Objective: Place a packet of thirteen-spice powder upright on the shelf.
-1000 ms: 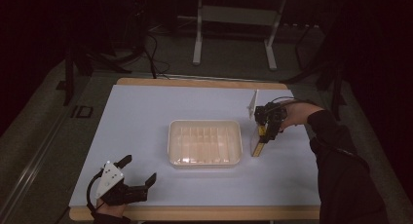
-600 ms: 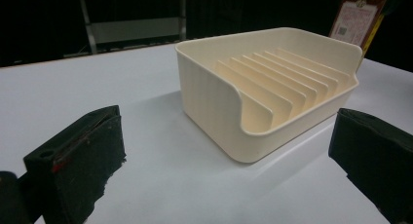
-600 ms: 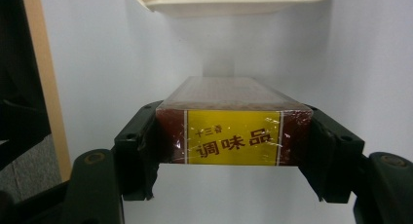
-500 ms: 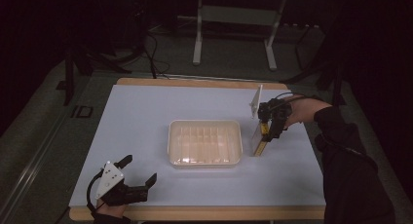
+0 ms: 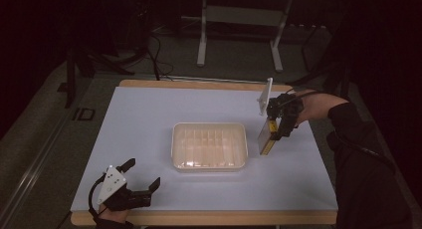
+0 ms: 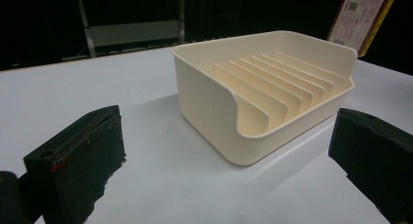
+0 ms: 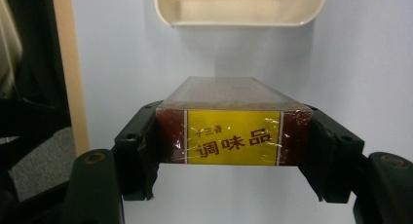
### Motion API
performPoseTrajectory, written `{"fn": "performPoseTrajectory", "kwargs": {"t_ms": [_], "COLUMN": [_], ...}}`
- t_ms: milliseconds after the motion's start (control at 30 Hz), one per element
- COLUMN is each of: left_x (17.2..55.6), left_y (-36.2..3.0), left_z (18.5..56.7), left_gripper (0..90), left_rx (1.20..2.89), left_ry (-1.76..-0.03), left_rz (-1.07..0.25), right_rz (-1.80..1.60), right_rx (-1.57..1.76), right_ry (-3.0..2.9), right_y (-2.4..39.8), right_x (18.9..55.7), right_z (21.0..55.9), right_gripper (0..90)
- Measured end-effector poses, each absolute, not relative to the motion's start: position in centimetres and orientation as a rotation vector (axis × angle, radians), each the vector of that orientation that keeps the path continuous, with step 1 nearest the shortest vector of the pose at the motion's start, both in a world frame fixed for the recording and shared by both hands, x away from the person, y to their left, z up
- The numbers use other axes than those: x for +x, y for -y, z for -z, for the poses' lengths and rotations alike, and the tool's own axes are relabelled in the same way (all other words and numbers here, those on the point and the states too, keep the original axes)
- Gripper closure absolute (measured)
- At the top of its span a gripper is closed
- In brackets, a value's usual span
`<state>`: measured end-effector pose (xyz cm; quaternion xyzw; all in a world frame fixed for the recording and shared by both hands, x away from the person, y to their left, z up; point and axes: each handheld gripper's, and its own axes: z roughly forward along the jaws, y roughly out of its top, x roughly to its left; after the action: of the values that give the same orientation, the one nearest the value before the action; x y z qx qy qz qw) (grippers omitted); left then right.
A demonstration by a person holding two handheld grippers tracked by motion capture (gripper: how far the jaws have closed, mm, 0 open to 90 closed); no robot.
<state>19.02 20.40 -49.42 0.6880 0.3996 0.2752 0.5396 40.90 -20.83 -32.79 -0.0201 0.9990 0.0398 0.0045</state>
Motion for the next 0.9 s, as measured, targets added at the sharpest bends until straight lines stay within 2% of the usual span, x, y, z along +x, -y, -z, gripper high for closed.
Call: {"fn": "performPoseTrajectory", "kwargs": {"t_ms": [467,900], "left_x": [19.0,18.9], "left_y": [-20.3,-20.0], "left_z": [49.4,49.5], "left_gripper": [0.0,0.0], "left_rx": [1.635,1.656], "left_ry": [-0.945,-0.918], "left_rz": [-0.647,-0.639], "right_rz": [-0.257,-0.317], "right_rx": [-0.108,-0.13], "right_ry": [-3.119,-3.089], "right_y": [19.6,17.4], "right_x": [40.2,40.1], "right_z": [29.7,28.9], "right_gripper": [31.9,31.9]}}
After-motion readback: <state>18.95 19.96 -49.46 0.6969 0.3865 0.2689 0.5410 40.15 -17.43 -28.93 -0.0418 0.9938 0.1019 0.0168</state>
